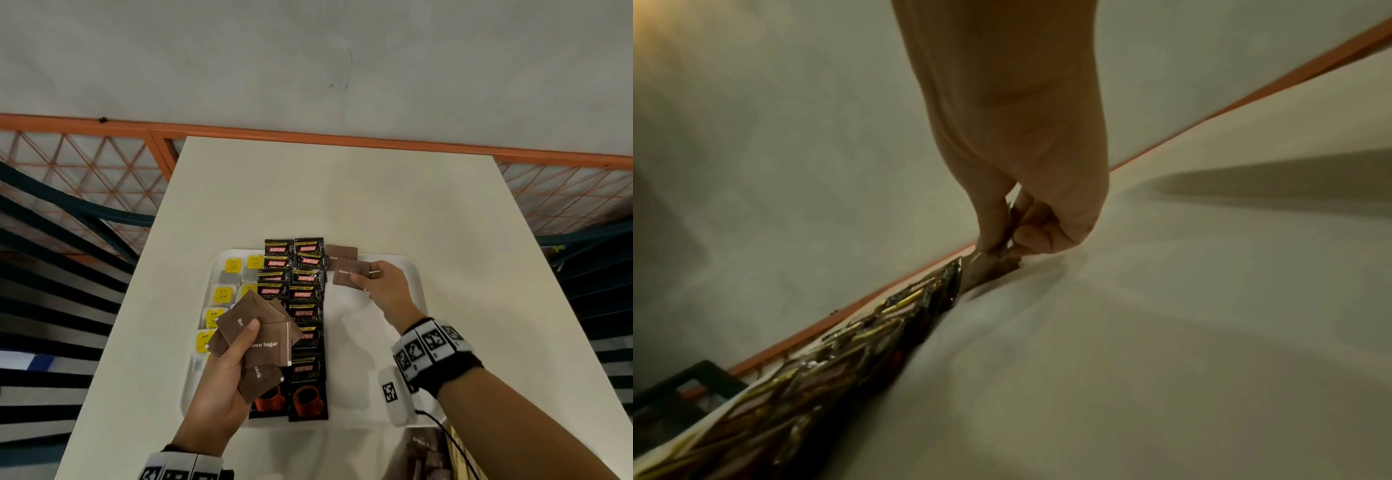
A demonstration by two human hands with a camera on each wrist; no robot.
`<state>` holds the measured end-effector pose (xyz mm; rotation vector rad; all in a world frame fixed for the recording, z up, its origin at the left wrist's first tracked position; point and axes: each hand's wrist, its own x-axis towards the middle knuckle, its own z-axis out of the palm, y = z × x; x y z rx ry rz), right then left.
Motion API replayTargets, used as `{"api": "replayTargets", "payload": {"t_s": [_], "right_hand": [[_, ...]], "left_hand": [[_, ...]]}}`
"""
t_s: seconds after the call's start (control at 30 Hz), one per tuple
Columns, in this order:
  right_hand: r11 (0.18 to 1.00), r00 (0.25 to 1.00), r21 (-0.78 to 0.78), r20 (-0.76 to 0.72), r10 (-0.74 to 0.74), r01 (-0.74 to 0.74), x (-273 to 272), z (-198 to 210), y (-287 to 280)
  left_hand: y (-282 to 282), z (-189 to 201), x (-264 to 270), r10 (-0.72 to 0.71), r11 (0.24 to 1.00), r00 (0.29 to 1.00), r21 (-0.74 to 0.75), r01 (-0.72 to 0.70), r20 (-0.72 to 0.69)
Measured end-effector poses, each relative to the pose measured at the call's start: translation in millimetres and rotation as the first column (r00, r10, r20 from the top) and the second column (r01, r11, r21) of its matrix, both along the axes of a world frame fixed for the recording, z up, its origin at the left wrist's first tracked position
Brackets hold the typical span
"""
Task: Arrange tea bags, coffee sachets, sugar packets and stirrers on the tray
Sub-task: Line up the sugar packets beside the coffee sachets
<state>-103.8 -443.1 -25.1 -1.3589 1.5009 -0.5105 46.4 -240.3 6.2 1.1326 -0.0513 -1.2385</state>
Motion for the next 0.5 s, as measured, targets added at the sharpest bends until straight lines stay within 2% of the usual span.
{"api": "replayTargets", "payload": {"t_s": [0.2, 0.5], "right_hand": [[0.992, 0.994, -0.116, -0.098, 0.040, -0.051, 10, -2, -6], [0.973, 0.993, -0.225, -0.115, 0.031, -0.056, 13, -13, -3]], "left_hand": [[2, -1, 2, 0.007, 1.000, 0.999, -0.003, -0.007, -0.034], [0, 2, 0, -0.012, 1.000, 1.000, -0.004, 0.012, -0.023]]}}
